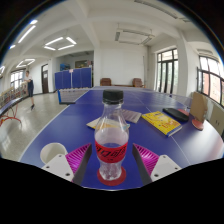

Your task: Pour water

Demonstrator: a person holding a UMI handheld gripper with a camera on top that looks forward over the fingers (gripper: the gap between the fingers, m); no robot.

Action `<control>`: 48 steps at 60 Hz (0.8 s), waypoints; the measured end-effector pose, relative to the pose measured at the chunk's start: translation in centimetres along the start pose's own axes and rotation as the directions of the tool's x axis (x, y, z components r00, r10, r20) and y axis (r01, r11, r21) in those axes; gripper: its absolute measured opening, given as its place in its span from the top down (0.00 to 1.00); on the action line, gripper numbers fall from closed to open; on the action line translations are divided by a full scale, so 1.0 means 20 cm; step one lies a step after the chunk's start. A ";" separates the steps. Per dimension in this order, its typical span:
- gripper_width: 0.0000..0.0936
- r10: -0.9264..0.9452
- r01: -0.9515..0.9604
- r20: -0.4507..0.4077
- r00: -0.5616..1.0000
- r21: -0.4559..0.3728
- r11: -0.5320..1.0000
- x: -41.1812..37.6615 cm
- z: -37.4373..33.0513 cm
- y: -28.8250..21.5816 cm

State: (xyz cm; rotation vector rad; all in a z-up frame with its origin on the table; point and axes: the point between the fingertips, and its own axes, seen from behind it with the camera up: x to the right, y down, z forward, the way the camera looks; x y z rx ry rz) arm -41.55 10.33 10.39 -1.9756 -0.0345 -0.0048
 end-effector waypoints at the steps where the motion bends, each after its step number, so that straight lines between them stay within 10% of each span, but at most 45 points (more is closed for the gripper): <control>1: 0.10 0.001 -0.001 -0.005 1.000 -0.003 1.000 0.00 -0.04 0.00; 48: 0.09 -0.060 0.048 -0.103 0.993 -0.109 0.993 -0.01 -1.52 0.15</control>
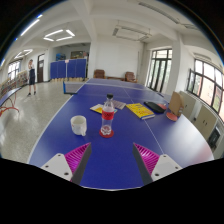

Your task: Pour water

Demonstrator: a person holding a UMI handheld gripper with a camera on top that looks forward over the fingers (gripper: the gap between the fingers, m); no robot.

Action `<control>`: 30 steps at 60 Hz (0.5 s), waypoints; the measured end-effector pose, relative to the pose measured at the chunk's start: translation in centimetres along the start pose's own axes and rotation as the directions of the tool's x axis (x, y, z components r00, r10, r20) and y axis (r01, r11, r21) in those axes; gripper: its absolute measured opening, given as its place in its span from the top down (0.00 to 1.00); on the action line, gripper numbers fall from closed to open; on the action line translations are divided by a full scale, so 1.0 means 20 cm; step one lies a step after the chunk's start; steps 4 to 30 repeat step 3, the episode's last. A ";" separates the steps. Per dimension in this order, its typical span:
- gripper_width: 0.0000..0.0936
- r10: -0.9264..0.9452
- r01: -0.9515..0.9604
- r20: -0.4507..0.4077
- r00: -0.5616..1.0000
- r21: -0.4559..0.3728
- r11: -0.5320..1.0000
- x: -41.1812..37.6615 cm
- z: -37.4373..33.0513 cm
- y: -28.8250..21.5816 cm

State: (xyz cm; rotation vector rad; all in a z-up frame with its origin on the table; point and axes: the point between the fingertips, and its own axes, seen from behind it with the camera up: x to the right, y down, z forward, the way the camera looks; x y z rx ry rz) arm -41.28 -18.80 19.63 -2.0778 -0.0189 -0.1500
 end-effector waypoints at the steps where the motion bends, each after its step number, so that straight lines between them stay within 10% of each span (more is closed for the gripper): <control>1: 0.09 -0.006 0.006 -0.003 1.000 0.003 1.000 0.00 0.00 0.00; 30: 0.09 -0.014 0.014 -0.003 1.000 0.008 1.000 0.01 -0.01 -0.01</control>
